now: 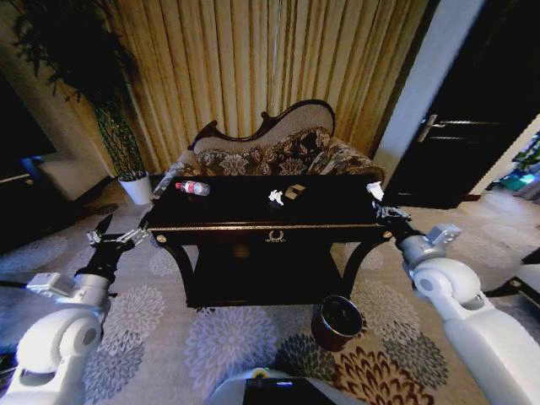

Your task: Move to the front of the table and place the trash on the table into the trash bin.

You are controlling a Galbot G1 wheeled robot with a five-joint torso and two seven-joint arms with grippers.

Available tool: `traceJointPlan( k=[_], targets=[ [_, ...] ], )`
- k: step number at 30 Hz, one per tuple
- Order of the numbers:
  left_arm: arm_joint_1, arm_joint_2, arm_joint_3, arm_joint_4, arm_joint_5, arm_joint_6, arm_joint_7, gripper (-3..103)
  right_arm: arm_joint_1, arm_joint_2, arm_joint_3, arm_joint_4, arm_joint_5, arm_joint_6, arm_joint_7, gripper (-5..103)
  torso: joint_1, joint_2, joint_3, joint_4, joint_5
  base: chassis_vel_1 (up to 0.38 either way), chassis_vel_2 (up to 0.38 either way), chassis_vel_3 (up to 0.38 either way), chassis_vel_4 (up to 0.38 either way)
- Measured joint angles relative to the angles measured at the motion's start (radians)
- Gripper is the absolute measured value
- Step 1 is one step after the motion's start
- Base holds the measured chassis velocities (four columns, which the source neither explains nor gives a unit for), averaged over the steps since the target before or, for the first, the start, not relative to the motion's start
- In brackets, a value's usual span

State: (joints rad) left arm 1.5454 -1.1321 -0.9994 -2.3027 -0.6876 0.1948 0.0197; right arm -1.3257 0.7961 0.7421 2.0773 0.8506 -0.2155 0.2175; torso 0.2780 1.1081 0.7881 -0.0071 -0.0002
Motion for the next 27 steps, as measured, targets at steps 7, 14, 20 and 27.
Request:
traceJointPlan(
  k=[7, 14, 20, 27],
  targets=[
    [0.000, -0.001, 0.001, 0.001, 0.001, 0.000, 0.000, 100, -0.029, 0.041, -0.005, -0.021, -0.051, 0.003, -0.022, 0, 0.000, 0.000, 0.000, 0.0001, 0.0000, 0.019, -0.025, -0.021, 0.016],
    [-0.001, 0.000, -0.004, -0.001, 0.000, 0.000, 0.001, 100, -0.066, 0.114, -0.029, -0.159, -0.112, 0.007, -0.078, 0, 0.001, 0.000, 0.000, 0.0000, 0.0002, 0.000, 0.000, 0.000, 0.000],
    [0.008, -0.004, -0.012, -0.003, -0.003, -0.001, 0.001, 100, -0.086, 0.173, -0.055, -0.269, -0.126, 0.006, -0.105, 0, 0.000, 0.000, 0.000, -0.0001, 0.0000, 0.000, 0.000, 0.000, 0.000],
    [0.015, -0.008, -0.015, -0.010, -0.006, -0.004, 0.002, 100, -0.033, 0.271, -0.096, -0.515, -0.191, 0.031, -0.110, 0, 0.000, 0.000, 0.000, 0.0002, 0.0002, 0.000, 0.000, 0.000, 0.000]
  ],
)
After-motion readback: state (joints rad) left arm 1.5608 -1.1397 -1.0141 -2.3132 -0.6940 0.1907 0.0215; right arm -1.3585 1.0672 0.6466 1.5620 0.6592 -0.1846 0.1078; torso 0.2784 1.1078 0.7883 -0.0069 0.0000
